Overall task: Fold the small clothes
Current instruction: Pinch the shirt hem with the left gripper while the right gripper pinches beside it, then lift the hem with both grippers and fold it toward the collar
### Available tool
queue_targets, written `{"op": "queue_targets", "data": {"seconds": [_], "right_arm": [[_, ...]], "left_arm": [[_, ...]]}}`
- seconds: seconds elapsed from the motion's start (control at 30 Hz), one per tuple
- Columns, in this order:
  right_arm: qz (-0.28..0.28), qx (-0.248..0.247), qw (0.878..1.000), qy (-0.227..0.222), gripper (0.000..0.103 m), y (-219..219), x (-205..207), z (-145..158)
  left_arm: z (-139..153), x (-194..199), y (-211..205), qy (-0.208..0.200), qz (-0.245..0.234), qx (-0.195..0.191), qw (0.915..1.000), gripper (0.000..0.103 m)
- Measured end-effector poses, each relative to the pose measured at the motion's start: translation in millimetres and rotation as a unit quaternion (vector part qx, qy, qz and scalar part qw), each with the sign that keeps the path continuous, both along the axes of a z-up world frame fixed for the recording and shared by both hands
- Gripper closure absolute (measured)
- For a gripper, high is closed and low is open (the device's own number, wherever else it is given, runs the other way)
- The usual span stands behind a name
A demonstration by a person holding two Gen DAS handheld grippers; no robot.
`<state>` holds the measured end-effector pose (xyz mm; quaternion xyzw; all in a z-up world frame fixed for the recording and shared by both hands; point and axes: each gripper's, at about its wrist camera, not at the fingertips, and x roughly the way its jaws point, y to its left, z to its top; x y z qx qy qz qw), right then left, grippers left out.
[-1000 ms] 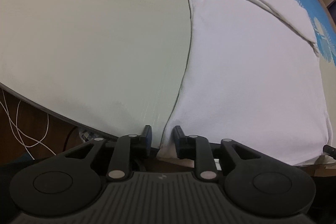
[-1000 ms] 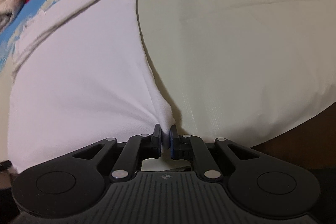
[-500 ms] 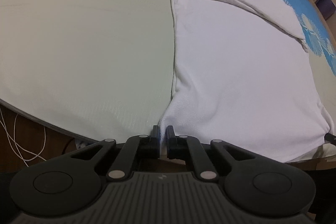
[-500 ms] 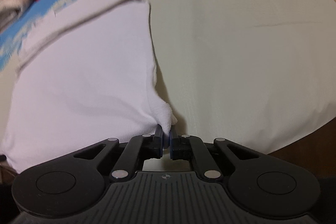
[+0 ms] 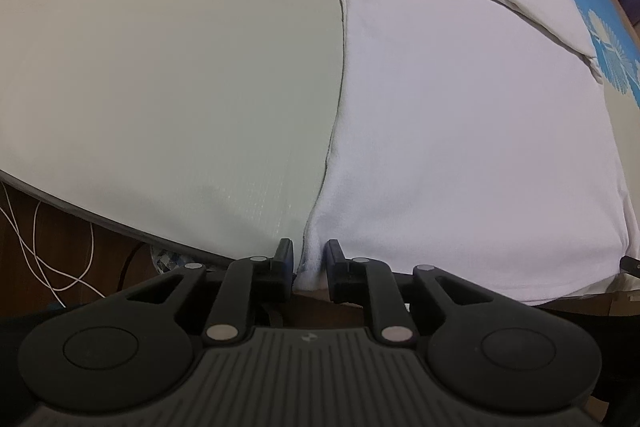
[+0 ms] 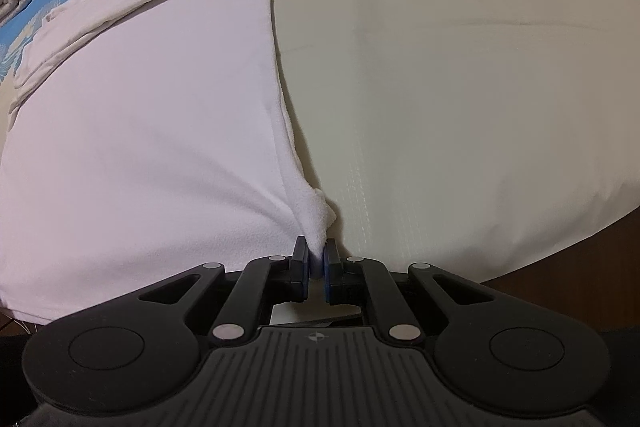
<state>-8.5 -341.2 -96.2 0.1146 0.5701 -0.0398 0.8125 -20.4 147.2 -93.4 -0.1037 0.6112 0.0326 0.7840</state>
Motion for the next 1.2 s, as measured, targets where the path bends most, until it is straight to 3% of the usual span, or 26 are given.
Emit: {"op": "queue_targets", "data": {"seconds": [0.83,0.97,1.03,1.2], "right_arm": [[0.004,-0.008,1.0,0.001,0.097,4,1,0],[0.005,-0.009,1.0,0.0,0.097,4,1,1],[0.001,-0.008,1.0,-0.009,0.098,4,0,3],[-0.009,0.013,0.998,-0.065,0.099,-2,-3,32]], "left_arm": [[6,0,2,-0.009,-0.002,0.001,1.0,0.088],[8,1,2,-0.011,-0.004,0.001,0.9999,0.092],[10,0,3,-0.017,-0.004,0.004,0.9998,0.097],[30,-2,0,-0.058,-0.01,0.006,0.9982,0.1]]}}
